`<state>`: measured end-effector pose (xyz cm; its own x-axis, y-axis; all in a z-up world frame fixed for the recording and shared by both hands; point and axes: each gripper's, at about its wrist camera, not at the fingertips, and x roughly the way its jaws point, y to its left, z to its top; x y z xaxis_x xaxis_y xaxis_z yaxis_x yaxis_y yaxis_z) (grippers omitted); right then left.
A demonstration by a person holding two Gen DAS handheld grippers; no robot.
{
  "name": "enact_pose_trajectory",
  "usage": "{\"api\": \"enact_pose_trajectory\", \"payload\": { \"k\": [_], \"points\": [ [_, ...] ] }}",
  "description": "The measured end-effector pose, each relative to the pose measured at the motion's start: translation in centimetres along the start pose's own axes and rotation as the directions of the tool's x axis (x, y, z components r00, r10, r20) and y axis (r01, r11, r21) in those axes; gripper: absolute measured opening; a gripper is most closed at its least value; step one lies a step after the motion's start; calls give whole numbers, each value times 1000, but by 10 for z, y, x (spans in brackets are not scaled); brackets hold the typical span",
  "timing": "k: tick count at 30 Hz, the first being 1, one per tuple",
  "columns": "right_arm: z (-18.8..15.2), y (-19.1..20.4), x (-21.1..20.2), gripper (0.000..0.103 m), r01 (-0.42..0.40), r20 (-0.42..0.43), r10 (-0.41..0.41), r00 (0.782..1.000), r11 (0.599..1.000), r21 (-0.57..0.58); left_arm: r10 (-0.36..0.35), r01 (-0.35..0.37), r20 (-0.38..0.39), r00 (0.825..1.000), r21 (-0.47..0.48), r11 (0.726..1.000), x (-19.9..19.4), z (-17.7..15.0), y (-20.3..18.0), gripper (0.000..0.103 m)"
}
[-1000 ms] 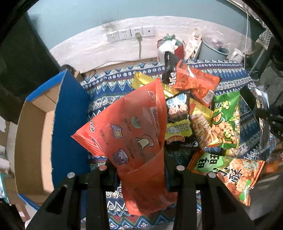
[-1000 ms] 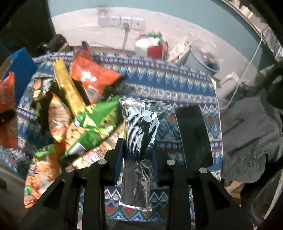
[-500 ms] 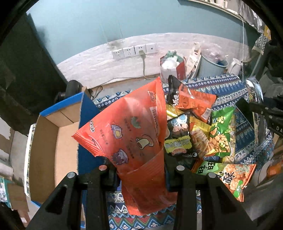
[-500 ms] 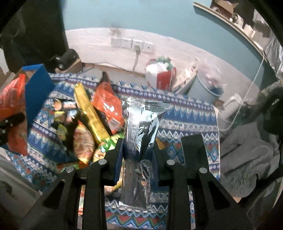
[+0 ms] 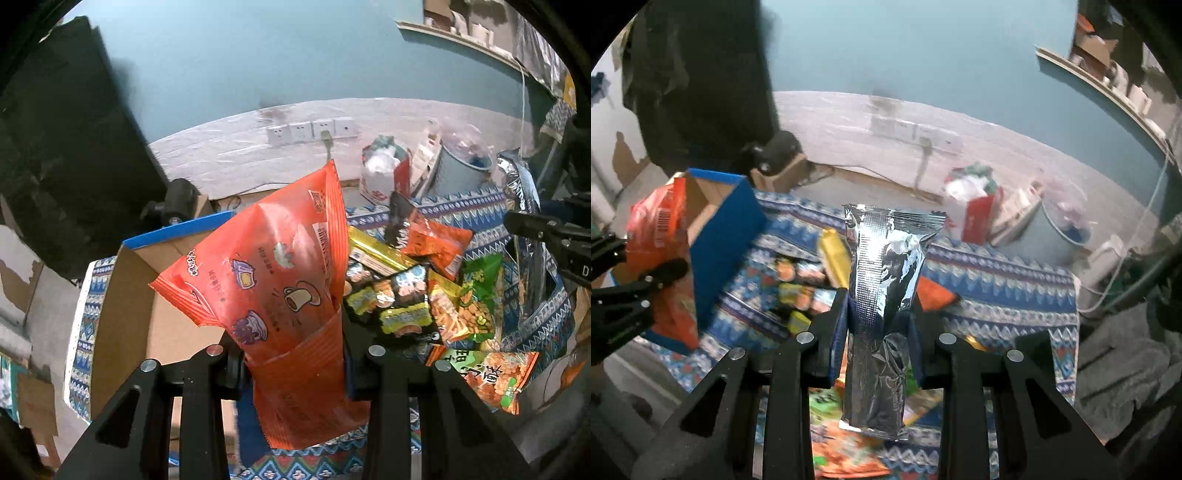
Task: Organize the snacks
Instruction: 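Carry both bags over the cardboard box and release them inside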
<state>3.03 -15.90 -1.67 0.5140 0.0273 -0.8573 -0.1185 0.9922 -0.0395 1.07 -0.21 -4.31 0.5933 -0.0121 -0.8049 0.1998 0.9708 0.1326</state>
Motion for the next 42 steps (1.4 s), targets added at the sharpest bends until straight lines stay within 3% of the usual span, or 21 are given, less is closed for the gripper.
{"api": "enact_pose_trajectory", "payload": {
  "k": [17, 32, 42],
  "points": [
    [48, 100, 29, 27, -182, -15, 181, 983, 981, -71, 75, -78, -25, 997, -151, 985, 7, -23, 95, 37],
    [79, 192, 73, 27, -324, -99, 315, 944, 940, -104, 115, -143, -115, 987, -276, 951, 34, -53, 165, 37],
    [85, 233, 98, 27, -385, -160, 366, 917, 916, -109, 119, -175, -194, 974, -302, 937, 55, -75, 185, 42]
  ]
}}
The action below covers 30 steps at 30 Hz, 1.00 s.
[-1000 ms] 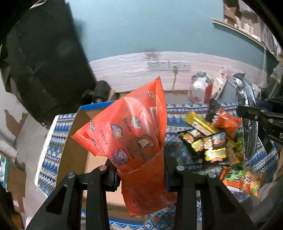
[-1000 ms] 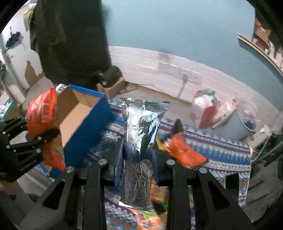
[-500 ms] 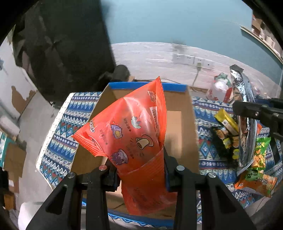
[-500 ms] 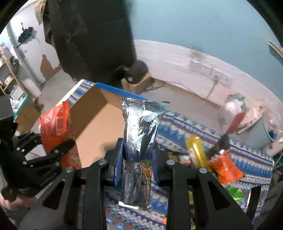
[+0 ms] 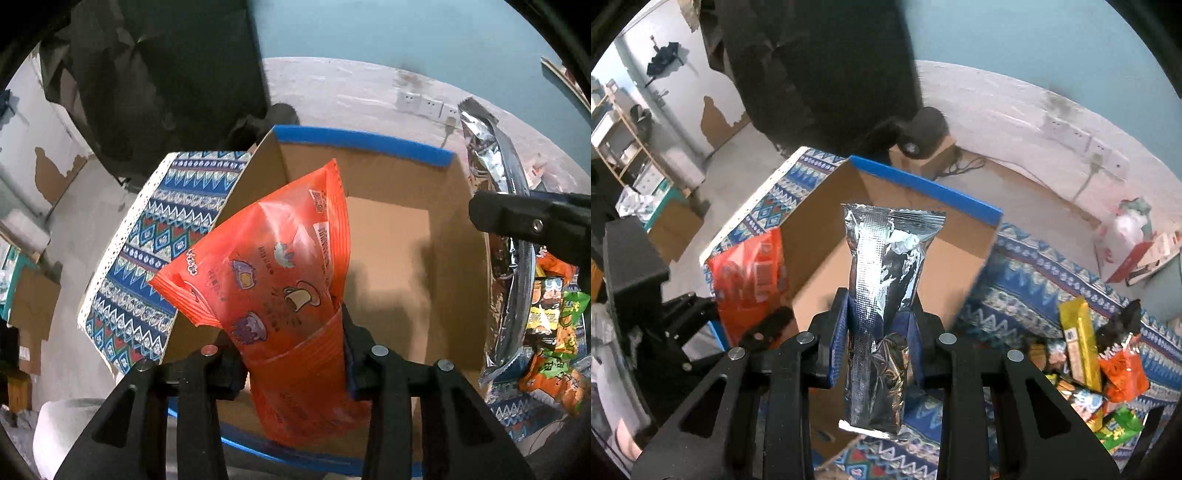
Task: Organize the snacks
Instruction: 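Carry both bags over the cardboard box and release them inside, then move both tools back over the snack pile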
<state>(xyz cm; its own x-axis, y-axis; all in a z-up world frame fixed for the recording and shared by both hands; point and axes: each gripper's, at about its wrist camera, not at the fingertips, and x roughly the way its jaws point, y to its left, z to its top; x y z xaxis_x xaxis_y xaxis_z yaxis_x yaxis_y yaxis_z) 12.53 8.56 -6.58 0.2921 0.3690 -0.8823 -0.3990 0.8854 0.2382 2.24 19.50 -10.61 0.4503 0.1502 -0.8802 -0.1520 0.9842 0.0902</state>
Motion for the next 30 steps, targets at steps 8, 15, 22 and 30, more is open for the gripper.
{"api": "enact_pose_trajectory", "payload": {
  "k": [8, 15, 22, 30],
  "points": [
    [3, 9, 23, 27, -11, -40, 12, 999, 1000, 5, 70, -70, 10, 997, 7, 998, -7, -1, 3, 73],
    [-1, 8, 37, 27, -5, -81, 5, 997, 1000, -3, 80, -80, 0, 997, -2, 997, -12, -2, 10, 73],
    [-4, 4, 36, 43, -2, -84, 2, 996, 1000, 8, 82, -82, 22, 996, 0, 997, -20, 0, 9, 76],
    [-7, -2, 13, 75, 43, -34, -42, 999, 999, 22, 79, -79, 49, 996, 5, 997, -33, 2, 6, 77]
  ]
}}
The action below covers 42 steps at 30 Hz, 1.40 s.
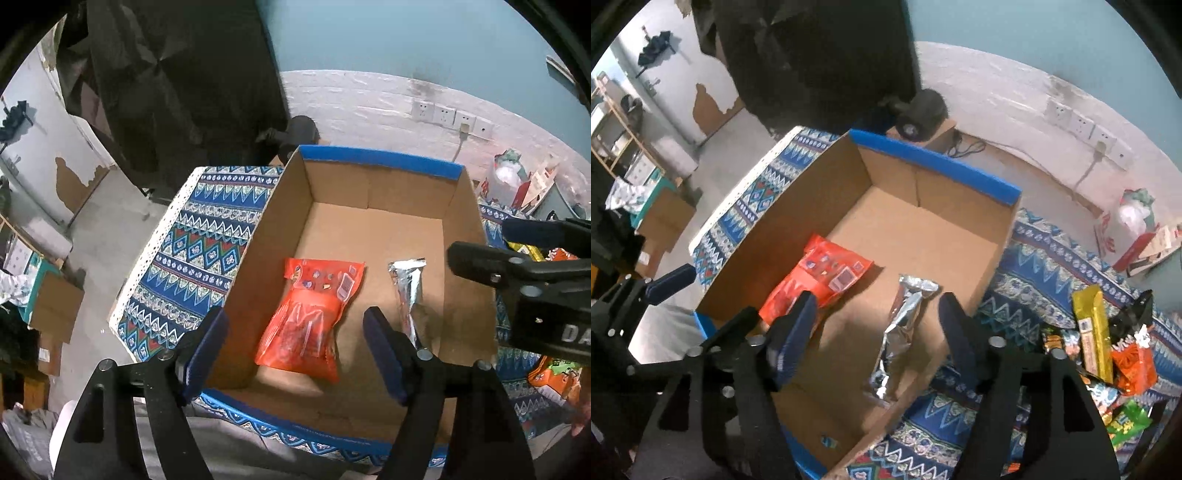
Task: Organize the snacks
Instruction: 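Move both tools back over the snack pile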
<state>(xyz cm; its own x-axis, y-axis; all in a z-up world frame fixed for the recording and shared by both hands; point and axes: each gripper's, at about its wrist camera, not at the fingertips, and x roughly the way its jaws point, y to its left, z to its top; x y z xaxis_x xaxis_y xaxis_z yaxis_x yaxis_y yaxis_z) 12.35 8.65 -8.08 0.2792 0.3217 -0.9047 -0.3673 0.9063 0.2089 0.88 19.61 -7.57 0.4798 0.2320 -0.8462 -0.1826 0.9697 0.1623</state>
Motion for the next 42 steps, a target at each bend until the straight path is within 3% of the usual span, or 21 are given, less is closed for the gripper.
{"api": "enact_pose_trajectory", "payload": {
  "k": [3, 20, 32, 42],
  "points": [
    [-3, -6, -14, 81, 29, 26, -30, 999, 999, 13, -16, 16, 6, 1000, 6, 1000, -4, 2, -5, 77],
    [-58, -89, -75, 81, 161, -6, -161, 987, 981, 111, -120, 119, 4, 993, 148, 982, -22, 0, -88, 80],
    [-108, -173, -110, 81, 239, -40, -236, 971, 940, 244, -233, 238, -47, 971, 234, 943, -33, -3, -159, 86],
    [-145, -222, -126, 81, 282, -80, -270, 959, 905, 318, -302, 335, -163, 939, 250, 909, -16, -11, -212, 86]
  ]
}}
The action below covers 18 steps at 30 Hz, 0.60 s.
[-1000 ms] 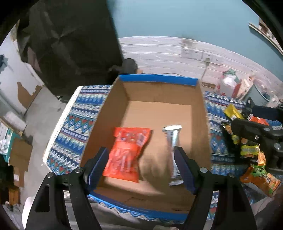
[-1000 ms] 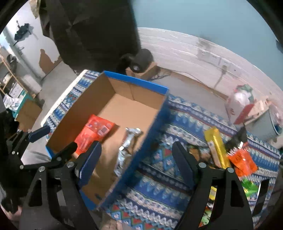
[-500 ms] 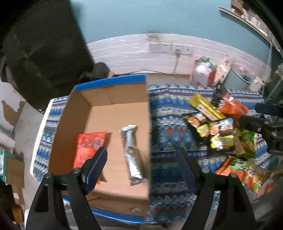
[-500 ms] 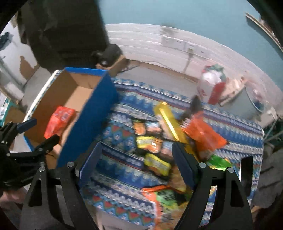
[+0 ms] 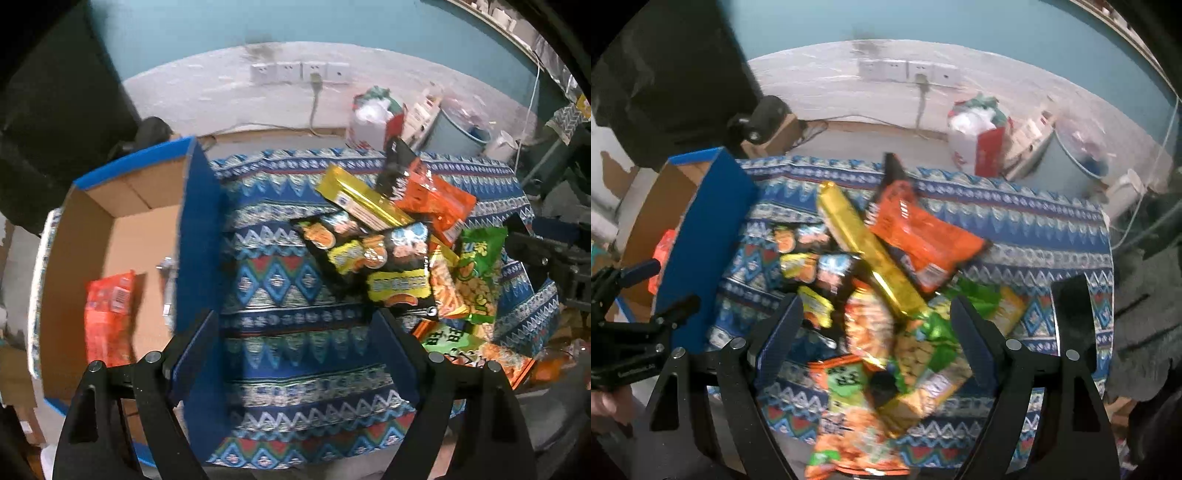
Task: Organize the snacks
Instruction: 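Move both tools back over the snack pile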
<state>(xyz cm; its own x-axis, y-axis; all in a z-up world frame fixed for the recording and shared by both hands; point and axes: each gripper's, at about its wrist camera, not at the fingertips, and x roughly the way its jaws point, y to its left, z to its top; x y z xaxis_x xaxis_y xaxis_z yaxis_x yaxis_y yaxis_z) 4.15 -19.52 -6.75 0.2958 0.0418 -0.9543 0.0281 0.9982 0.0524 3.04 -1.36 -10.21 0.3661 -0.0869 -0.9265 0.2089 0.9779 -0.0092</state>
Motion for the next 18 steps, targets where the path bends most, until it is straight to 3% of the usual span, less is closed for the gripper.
{"api": "enact_pose_trajectory", "payload": {
  "k": [18],
  "points": [
    [-23, -55, 61, 81, 34, -144, -21, 989, 995, 91, -61, 62, -126, 990, 11, 998, 62, 17, -43, 86]
  ]
}}
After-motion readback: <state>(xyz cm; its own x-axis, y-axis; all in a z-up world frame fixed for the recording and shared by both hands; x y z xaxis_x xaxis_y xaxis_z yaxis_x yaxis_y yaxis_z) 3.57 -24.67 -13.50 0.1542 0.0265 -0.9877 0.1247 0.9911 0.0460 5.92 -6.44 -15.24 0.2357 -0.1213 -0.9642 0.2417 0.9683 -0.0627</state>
